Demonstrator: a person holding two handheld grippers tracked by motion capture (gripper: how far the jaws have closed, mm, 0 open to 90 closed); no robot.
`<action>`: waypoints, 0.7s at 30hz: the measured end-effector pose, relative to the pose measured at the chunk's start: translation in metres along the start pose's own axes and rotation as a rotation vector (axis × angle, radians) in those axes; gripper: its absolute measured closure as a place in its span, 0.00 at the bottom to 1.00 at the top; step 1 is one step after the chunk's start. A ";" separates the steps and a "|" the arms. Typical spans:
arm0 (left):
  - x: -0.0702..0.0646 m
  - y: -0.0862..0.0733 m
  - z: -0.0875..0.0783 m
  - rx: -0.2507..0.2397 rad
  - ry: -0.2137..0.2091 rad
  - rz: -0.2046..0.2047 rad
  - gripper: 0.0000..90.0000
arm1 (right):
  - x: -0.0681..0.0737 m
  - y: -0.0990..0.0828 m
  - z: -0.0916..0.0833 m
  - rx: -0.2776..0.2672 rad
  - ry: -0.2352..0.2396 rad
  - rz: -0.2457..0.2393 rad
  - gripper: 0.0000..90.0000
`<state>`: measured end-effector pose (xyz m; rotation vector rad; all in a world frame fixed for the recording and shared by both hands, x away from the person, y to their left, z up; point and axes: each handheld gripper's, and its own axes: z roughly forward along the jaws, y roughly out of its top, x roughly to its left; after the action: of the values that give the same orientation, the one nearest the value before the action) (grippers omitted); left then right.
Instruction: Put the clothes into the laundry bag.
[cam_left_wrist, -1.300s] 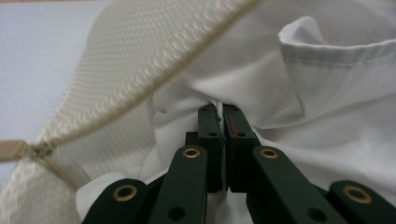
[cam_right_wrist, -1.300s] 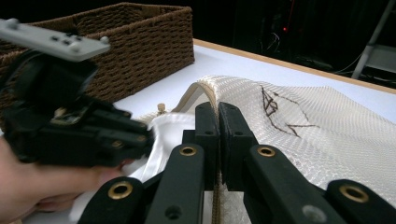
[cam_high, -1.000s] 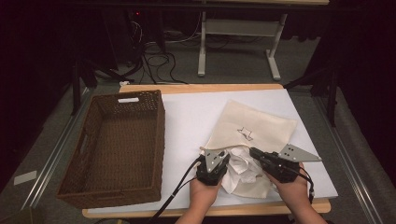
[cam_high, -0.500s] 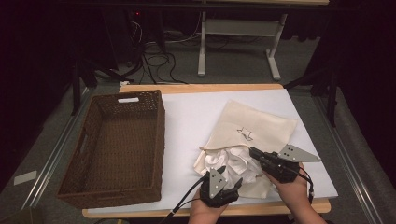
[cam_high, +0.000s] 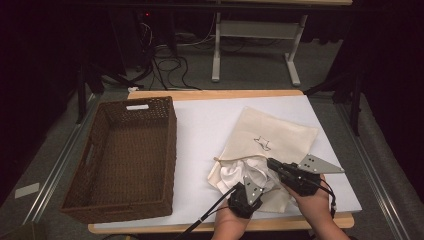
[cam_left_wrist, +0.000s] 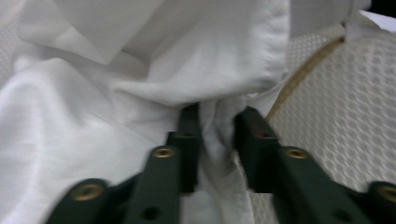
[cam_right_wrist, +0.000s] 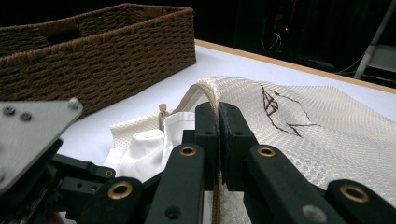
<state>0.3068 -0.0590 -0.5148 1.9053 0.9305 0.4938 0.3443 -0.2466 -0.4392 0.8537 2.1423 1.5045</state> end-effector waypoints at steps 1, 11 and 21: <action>0.000 0.000 0.000 0.000 0.000 0.000 0.89 | 0.000 0.000 0.000 0.000 0.000 0.000 0.98; 0.014 0.009 0.004 -0.065 0.046 -0.058 0.95 | 0.000 0.000 -0.001 -0.006 0.005 -0.005 0.98; 0.021 0.022 0.020 -0.108 0.072 -0.091 0.95 | 0.000 0.001 -0.002 -0.011 0.005 0.001 0.98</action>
<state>0.3422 -0.0602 -0.5059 1.7492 1.0127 0.5506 0.3433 -0.2483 -0.4379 0.8487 2.1351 1.5189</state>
